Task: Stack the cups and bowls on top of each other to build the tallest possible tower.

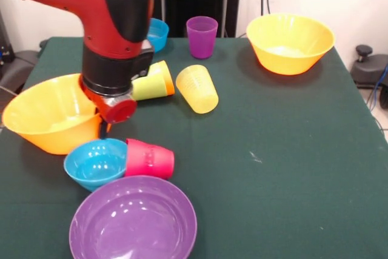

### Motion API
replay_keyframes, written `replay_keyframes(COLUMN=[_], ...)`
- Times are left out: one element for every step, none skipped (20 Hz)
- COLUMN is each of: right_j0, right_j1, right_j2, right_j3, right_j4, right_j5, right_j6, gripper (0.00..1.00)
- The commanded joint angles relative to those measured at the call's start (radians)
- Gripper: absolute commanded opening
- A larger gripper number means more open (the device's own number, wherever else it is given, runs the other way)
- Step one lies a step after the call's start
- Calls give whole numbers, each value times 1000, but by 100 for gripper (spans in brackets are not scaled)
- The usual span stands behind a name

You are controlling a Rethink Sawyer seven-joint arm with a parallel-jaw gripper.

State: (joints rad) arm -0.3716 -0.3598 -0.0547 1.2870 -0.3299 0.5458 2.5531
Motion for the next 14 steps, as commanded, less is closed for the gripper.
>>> replay_keyframes(right_j0=[80, 82, 86, 90, 96, 100, 104, 111, 119, 123, 130, 135, 140, 146], right_j1=[9, 4, 1, 0, 1, 1, 2, -2, -5, -4, -5, -4, -5, -5], right_j2=[110, 107, 104, 100, 97, 94, 91, 89, 85, 82, 78, 75, 72, 68], right_j3=[-15, -22, -27, -34, -40, -47, -54, -53, -56, -62, -64, -69, -70, -76], right_j4=[98, 104, 108, 114, 119, 125, 131, 136, 142, 149, 156, 163, 169, 175], right_j5=[115, 128, 138, 146, 147, 151, 155, 159, 164, 170, 175, 180, 184, 192], right_j6=[50, 42, 38, 36, 38, 39, 41, 46, 52, 55, 60, 64, 69, 72], gripper=[0, 0, 0, 0, 0, 0, 0, 0, 0, 0, 0, 0, 0, 0])
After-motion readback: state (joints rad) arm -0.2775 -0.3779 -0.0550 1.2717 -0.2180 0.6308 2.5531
